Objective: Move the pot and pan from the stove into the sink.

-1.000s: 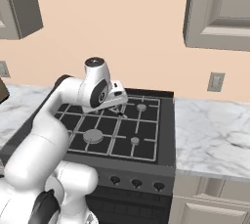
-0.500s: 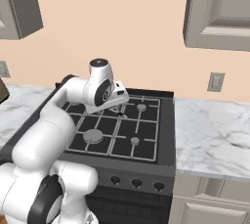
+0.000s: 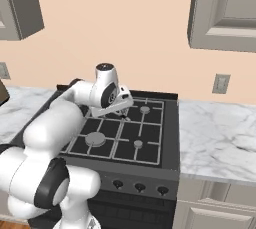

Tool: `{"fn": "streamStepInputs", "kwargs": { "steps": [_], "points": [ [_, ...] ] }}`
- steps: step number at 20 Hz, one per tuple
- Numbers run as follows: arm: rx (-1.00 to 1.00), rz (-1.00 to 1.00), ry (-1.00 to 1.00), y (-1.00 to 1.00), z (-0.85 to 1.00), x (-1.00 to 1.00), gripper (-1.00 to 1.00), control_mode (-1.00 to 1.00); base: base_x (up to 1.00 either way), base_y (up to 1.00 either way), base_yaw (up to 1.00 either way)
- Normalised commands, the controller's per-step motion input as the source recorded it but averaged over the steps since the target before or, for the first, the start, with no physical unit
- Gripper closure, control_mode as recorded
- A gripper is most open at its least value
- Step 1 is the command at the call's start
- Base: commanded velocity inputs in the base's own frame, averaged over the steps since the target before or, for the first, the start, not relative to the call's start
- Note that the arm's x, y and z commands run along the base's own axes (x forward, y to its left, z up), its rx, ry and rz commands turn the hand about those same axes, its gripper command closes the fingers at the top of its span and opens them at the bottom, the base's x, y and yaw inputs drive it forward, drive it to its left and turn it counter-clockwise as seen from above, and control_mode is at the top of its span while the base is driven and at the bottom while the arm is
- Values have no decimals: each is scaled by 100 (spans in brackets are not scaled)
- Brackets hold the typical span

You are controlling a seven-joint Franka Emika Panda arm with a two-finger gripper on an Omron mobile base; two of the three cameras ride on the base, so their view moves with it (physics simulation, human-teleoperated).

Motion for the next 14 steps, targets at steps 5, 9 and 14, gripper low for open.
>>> {"fn": "streamStepInputs", "kwargs": {
  "steps": [5,9,14],
  "points": [
    [0,3,4,0,-29,44,-100,-100,0,0,0],
    [0,4,5,0,-33,48,-100,-100,0,0,0],
    [0,3,3,0,-34,46,-100,-100,0,0,0]
  ]
}}
